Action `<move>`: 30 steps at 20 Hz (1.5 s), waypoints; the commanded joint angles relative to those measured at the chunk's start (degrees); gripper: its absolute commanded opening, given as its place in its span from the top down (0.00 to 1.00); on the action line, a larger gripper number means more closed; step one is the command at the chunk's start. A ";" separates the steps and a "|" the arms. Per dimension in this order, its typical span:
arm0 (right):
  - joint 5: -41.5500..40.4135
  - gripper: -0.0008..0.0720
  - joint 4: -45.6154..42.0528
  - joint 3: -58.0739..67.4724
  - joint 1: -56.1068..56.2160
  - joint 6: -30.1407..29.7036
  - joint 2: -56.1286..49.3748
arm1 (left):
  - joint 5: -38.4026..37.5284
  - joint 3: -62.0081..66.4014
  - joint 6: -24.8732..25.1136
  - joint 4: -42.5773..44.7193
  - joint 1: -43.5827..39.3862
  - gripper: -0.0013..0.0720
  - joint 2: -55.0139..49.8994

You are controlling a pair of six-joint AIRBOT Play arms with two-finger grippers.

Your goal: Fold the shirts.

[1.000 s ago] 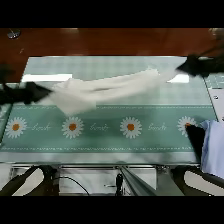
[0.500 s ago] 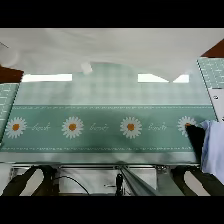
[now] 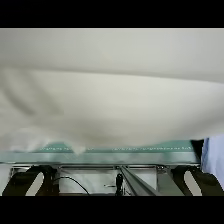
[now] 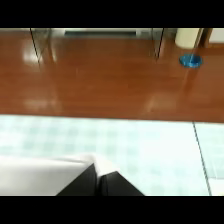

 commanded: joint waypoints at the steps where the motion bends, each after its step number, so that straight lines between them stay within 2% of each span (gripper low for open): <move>1: 5.03 0.96 -0.83 -3.17 0.07 1.33 0.87 | -5.79 -3.02 -2.21 11.65 -5.73 0.95 0.13; 3: 3.17 0.96 0.85 -9.38 0.07 1.66 0.87 | -5.55 -9.40 -3.61 11.34 -5.68 0.95 -1.36; 6: -5.99 0.96 6.38 -23.71 0.07 0.11 0.87 | -2.01 -21.66 -3.72 8.76 -5.70 0.94 -5.79; 9: -17.84 0.96 8.26 -39.45 0.11 -1.40 -1.86 | 10.25 -32.22 -5.73 6.86 -5.70 0.94 -12.63; 11: -25.33 0.96 11.15 -45.75 0.13 -3.96 -6.60 | 17.38 -35.41 -6.80 5.16 -5.70 0.94 -19.17; 17: -42.25 0.96 17.86 -44.52 1.64 -8.85 -32.22 | 30.56 -34.49 -7.72 -2.14 -5.68 0.94 -39.78; 20: -43.06 0.96 19.78 -36.26 1.66 -8.35 -44.54 | 33.83 -32.50 -11.37 -2.32 -5.68 0.94 -46.84; 24: -41.44 0.96 23.04 -27.98 2.01 -8.20 -54.86 | 32.76 -31.69 -12.24 -5.95 -5.70 0.94 -52.39; 26: -39.36 0.96 23.47 -27.10 1.77 -8.28 -56.63 | 29.97 -31.80 -11.93 -7.28 -5.70 0.94 -53.24; 30: -34.53 0.96 25.20 -27.08 -1.95 -8.52 -56.17 | 23.08 -30.45 -6.82 -7.32 -2.84 0.94 -52.41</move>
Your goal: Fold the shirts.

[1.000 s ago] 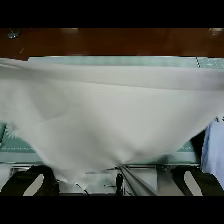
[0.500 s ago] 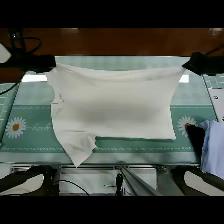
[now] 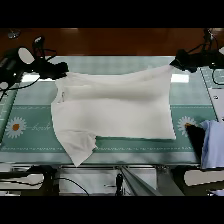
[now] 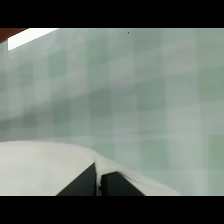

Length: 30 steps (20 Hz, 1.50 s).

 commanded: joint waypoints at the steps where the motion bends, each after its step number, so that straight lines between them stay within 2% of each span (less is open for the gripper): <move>1: 7.30 0.96 2.21 0.87 -2.97 -0.61 -1.03 | -8.98 0.92 2.89 -1.11 2.58 0.94 -0.24; 3: 15.56 0.96 -3.69 0.81 -3.37 -4.02 -1.38 | -15.74 -0.39 10.03 -1.22 2.89 0.94 -0.26; 4: 18.91 0.96 -8.63 0.66 -2.99 -3.96 -1.79 | -17.42 -1.70 11.80 -1.22 2.89 0.94 -0.31; 6: 22.10 0.96 -11.67 -1.40 -2.25 -3.98 -2.69 | -17.05 -5.40 12.13 -1.27 2.86 0.94 -0.55; 10: 19.50 0.95 -11.80 -7.56 -1.40 -1.70 -4.96 | -17.44 -9.79 11.87 -1.27 2.99 0.93 -3.26; 11: 19.52 0.72 -11.63 -7.78 -1.11 0.46 -5.75 | -18.58 -9.77 10.95 -1.18 3.06 0.72 -3.69; 12: 20.37 0.22 -11.30 -7.76 -0.98 1.22 -6.05 | -20.41 -9.53 10.82 -0.81 3.28 0.20 -3.69; 13: 21.57 0.13 -10.71 -7.69 -0.98 0.61 -5.84 | -22.91 -8.85 10.03 0.35 3.54 0.02 -3.65; 15: 24.26 0.13 -11.47 -7.23 -2.82 0.63 -3.48 | -29.22 -7.02 7.76 4.85 5.01 0.02 -2.93; 17: 26.25 0.13 -15.74 -7.34 -6.12 0.55 1.57 | -32.41 -7.26 7.67 5.95 8.13 0.02 0.42; 19: 23.52 0.13 -20.59 -11.06 -10.51 0.68 9.16 | -32.52 -9.64 9.38 4.83 12.68 0.03 6.12; 20: 20.20 0.13 -19.98 -14.64 -13.14 1.33 13.18 | -30.97 -12.26 9.33 3.23 15.19 0.03 9.44; 21: 16.44 0.13 -17.29 -19.61 -15.80 1.29 17.62 | -29.00 -16.31 9.79 0.04 17.79 0.02 13.09; 23: 11.96 0.13 -9.66 -30.64 -18.80 -4.04 25.38 | -27.87 -26.75 12.81 -4.59 20.87 0.02 18.97; 24: 11.61 0.13 -6.03 -36.44 -19.08 -6.10 28.81 | -27.50 -32.70 14.56 -4.96 21.29 0.02 21.16; 27: 11.17 0.13 4.17 -49.35 -18.23 -10.16 36.11 | -20.02 -46.58 14.05 -8.79 23.15 0.03 26.01; 29: 11.82 0.13 6.23 -53.62 -18.08 -10.40 38.62 | -18.40 -51.87 17.53 -16.28 25.94 0.03 27.04; 30: 11.82 0.13 5.44 -54.58 -18.08 -10.16 39.04 | -18.34 -53.37 19.06 -17.18 26.75 0.03 26.91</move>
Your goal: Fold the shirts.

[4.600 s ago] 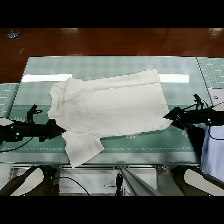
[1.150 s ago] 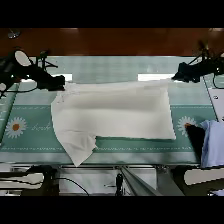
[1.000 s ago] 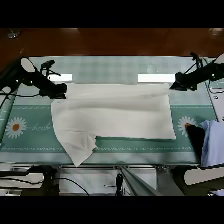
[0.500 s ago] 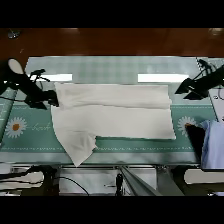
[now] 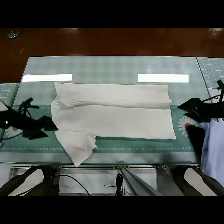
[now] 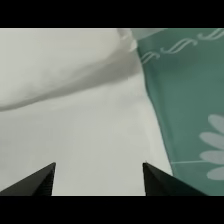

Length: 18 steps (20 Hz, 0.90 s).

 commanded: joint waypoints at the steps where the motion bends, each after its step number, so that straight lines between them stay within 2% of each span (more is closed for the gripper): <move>1: -0.74 0.13 4.90 -7.78 -0.26 -1.25 4.50 | 3.67 -9.01 4.52 -7.23 3.28 0.03 2.27; 3: -0.11 0.13 5.18 -7.78 -0.26 -1.20 4.50 | 4.70 -10.27 6.03 -8.31 3.23 0.03 2.27; 7: 2.36 0.13 3.89 -7.78 -0.26 -1.01 4.50 | 8.52 -13.79 13.07 -15.61 3.19 0.03 2.25; 10: 1.81 0.13 -0.37 -7.54 -0.33 0.94 4.50 | 12.04 -16.55 14.19 -17.53 3.17 0.03 2.25; 11: 1.79 0.13 -4.28 -7.37 -0.31 2.86 4.50 | 11.96 -16.72 14.47 -17.75 3.06 0.16 2.25; 12: 2.25 0.13 -9.33 -7.37 -0.31 5.60 4.50 | 11.26 -16.63 14.86 -17.70 2.80 0.67 2.25; 13: 3.45 0.13 -15.02 -7.37 -0.31 8.41 4.50 | 10.45 -16.57 16.22 -18.32 2.78 0.95 2.27; 15: 7.17 0.13 -24.76 -7.48 -0.31 11.78 4.50 | 10.29 -16.46 16.57 -18.80 2.67 0.94 2.36; 16: 8.09 0.13 -26.64 -7.98 -0.31 13.27 4.50 | 10.29 -16.46 16.55 -18.82 2.56 0.94 2.36; 18: 7.50 0.13 -24.46 -9.84 -0.28 13.75 4.48 | 10.25 -16.48 16.55 -19.17 2.47 0.94 2.36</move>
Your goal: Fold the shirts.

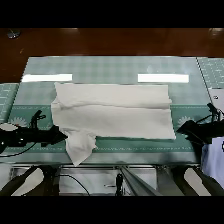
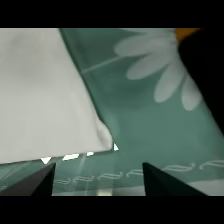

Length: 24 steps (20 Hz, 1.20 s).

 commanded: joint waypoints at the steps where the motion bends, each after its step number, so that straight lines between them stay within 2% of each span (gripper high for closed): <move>1: 1.05 0.13 -3.34 -2.47 0.02 3.34 0.02 | -0.42 -0.15 0.74 -1.22 -0.13 0.94 0.04; 5: -4.11 0.13 4.74 -4.09 0.04 0.79 -0.02 | -0.37 -0.15 0.74 -1.22 -0.13 0.94 0.04; 9: -5.90 0.13 5.62 -4.09 0.07 0.17 -0.17 | -0.35 -0.15 0.76 -1.22 -0.13 0.94 0.04; 13: -3.89 0.13 6.08 -4.09 0.07 0.09 -4.94 | -0.37 -0.15 0.74 -1.22 -0.13 0.94 0.04; 16: -3.98 0.13 10.25 -4.09 0.07 -2.40 -7.65 | -0.37 -0.17 0.74 -1.25 -0.13 0.94 0.04; 20: -6.99 0.13 16.13 -4.09 1.18 -7.45 -12.26 | -0.37 -0.17 0.74 -1.25 -0.13 0.94 0.04; 22: -10.99 0.13 17.33 -4.07 5.68 -6.95 -13.79 | -0.42 -0.17 0.74 -1.25 -0.13 0.94 0.04; 23: -12.96 0.16 18.80 -3.65 7.91 -6.95 -14.47 | -0.50 -0.17 0.74 -1.27 -0.13 0.94 0.04; 24: -14.01 0.34 19.82 -2.84 9.60 -6.97 -14.78 | -0.63 -0.15 0.74 -1.27 -0.13 0.94 0.04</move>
